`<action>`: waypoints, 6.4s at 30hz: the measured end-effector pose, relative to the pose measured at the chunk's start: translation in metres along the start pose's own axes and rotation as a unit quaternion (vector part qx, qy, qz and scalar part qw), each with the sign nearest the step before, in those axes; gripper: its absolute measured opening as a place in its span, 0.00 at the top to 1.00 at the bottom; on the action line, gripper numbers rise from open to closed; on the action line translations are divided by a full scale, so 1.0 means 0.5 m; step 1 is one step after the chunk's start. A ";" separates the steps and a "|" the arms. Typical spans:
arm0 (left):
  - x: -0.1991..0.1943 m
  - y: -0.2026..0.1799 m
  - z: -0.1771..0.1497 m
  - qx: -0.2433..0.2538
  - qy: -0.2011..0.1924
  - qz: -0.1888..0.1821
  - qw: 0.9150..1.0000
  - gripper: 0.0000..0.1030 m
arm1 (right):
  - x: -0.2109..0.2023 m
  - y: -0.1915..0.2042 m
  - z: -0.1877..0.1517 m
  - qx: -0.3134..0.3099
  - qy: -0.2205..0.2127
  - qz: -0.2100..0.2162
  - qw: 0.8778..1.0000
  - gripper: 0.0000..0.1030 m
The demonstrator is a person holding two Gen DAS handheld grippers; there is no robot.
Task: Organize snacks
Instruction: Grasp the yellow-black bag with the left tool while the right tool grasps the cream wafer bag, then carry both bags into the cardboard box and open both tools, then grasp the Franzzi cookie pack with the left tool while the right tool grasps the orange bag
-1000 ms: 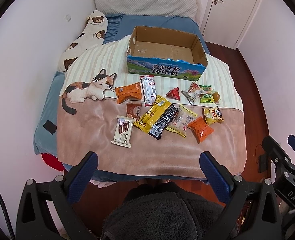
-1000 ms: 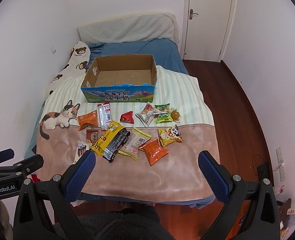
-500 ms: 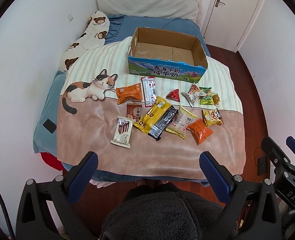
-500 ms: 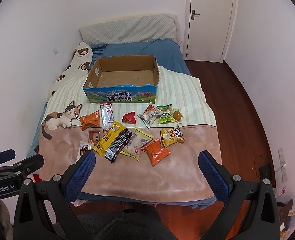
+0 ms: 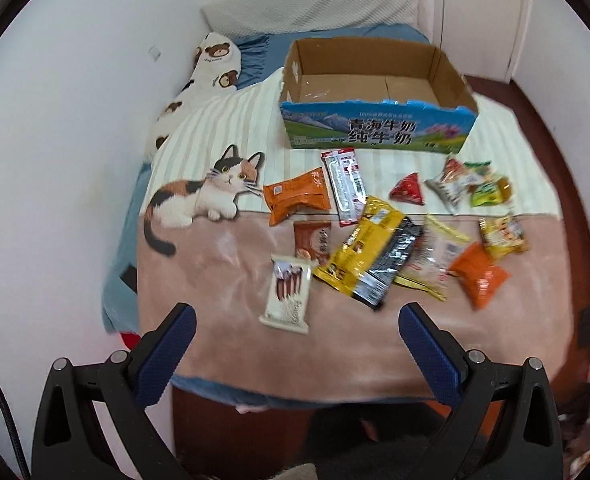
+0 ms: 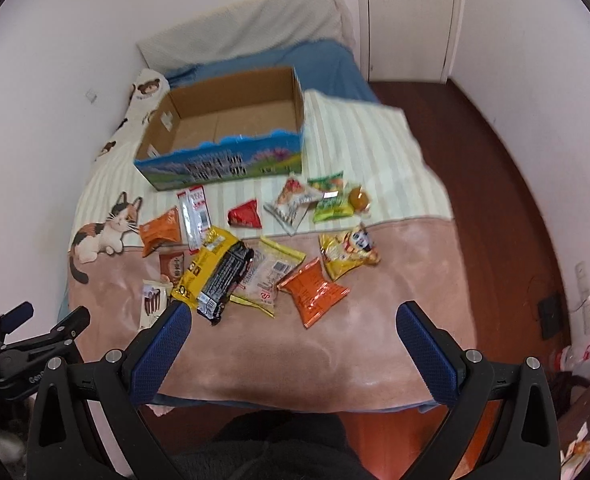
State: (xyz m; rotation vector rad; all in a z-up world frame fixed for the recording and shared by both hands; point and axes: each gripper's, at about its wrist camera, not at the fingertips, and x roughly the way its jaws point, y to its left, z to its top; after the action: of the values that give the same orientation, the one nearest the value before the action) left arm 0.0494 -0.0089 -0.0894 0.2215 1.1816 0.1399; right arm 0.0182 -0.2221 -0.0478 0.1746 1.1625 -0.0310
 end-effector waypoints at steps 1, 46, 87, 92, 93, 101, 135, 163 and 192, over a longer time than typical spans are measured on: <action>0.019 -0.007 0.007 0.009 0.002 0.000 1.000 0.00 | 0.028 -0.007 0.004 0.006 0.011 0.008 1.000 0.00; 0.652 -0.145 0.078 0.035 0.280 -0.195 0.939 0.13 | 0.659 0.045 0.039 0.166 0.193 0.046 0.966 0.11; 0.749 -0.385 -0.016 0.148 0.259 -0.204 0.932 0.17 | 0.757 0.161 -0.087 0.092 0.271 -0.036 0.957 0.51; 0.728 -0.404 -0.021 0.144 0.240 -0.211 0.936 0.17 | 0.725 0.155 -0.094 0.100 0.252 -0.026 0.962 0.60; 0.721 -0.407 -0.021 0.145 0.235 -0.212 0.937 0.18 | 0.716 0.152 -0.095 0.104 0.247 -0.022 0.963 0.61; 0.636 -0.400 -0.005 0.136 0.189 -0.223 0.947 0.18 | 0.628 0.129 -0.093 0.118 0.204 0.016 0.972 0.63; 0.733 -0.218 0.706 0.042 0.132 -0.233 0.962 0.18 | 0.706 0.261 0.633 -0.068 0.060 0.074 0.993 0.63; 0.626 -0.184 0.640 0.019 0.025 -0.191 0.981 0.14 | 0.681 0.211 0.591 -0.045 0.037 0.037 0.998 0.13; 0.498 0.000 0.142 -0.042 0.049 -0.142 0.988 0.14 | 0.416 0.122 0.195 0.067 0.059 0.098 0.991 0.13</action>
State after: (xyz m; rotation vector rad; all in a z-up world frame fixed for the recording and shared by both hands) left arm 0.2083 0.0396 -0.2877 -0.0287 1.2900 -0.0505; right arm 0.1966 -0.1629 -0.1931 0.4129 1.2575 0.0754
